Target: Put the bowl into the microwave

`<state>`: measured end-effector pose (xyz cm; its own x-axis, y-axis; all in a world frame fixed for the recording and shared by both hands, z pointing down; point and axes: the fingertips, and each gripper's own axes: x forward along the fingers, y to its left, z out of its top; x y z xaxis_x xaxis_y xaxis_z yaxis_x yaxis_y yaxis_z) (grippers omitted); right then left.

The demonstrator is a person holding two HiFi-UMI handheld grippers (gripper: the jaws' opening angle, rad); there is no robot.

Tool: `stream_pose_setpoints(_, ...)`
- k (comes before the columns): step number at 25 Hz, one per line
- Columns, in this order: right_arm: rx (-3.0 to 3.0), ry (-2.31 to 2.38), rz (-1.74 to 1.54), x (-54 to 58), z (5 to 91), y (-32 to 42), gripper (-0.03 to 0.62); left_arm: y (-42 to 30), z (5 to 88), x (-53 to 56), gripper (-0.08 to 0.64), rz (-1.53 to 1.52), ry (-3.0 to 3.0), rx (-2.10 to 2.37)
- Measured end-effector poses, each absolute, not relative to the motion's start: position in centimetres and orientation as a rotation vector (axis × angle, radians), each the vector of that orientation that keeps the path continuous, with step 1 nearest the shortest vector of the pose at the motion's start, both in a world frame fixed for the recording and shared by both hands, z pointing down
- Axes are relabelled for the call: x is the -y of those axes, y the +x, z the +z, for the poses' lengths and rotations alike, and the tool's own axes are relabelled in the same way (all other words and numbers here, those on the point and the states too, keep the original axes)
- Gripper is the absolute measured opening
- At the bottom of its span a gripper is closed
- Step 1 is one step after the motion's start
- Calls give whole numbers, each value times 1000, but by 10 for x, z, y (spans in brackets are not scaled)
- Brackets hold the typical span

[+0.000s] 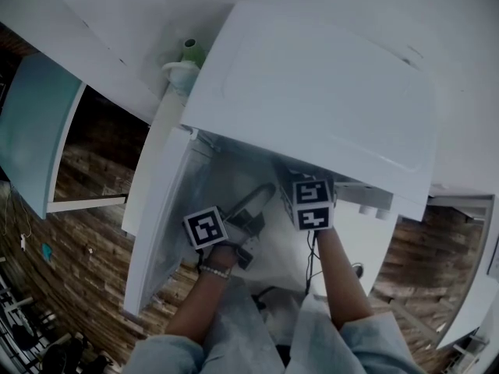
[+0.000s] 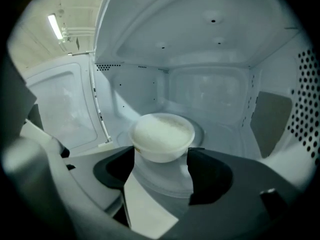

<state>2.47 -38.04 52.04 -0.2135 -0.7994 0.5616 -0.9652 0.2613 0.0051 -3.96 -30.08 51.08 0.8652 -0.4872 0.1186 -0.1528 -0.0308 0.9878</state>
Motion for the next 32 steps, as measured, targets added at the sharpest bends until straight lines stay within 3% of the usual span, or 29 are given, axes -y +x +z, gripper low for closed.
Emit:
stream_pose_setpoints(2, 2096, 1606, 527, 378, 520, 26, 345, -39, 509, 300, 231, -282, 1621, 530)
stream_pose_setpoints(3, 2099, 1610, 545, 377, 520, 26, 345, -39, 510, 299, 188, -280, 1624, 536)
stream_pose_setpoints(11, 2164, 1606, 602, 357, 511, 26, 343, -29, 496, 293, 185, -249, 1734, 547)
stream_pose_setpoints(14, 2195, 1611, 629, 345, 505, 28, 325, -29, 495, 290, 108, -221, 1765, 592)
stream_pose_setpoints(18, 2256, 1587, 661, 326, 497, 25, 262, -32, 484, 288, 91, -196, 1871, 636)
stream_pose_setpoints(22, 2297, 1576, 662, 308, 485, 25, 143, -34, 471, 285, 7, -165, 1953, 701)
stream_pose_setpoints(27, 2358, 1550, 640, 286, 470, 26, 16, -27, 452, 274, 0, -137, 2039, 710)
stream_pose_setpoints(32, 2411, 1536, 632, 264, 454, 30, 5, -18, 432, 258, 0, -90, 2156, 711)
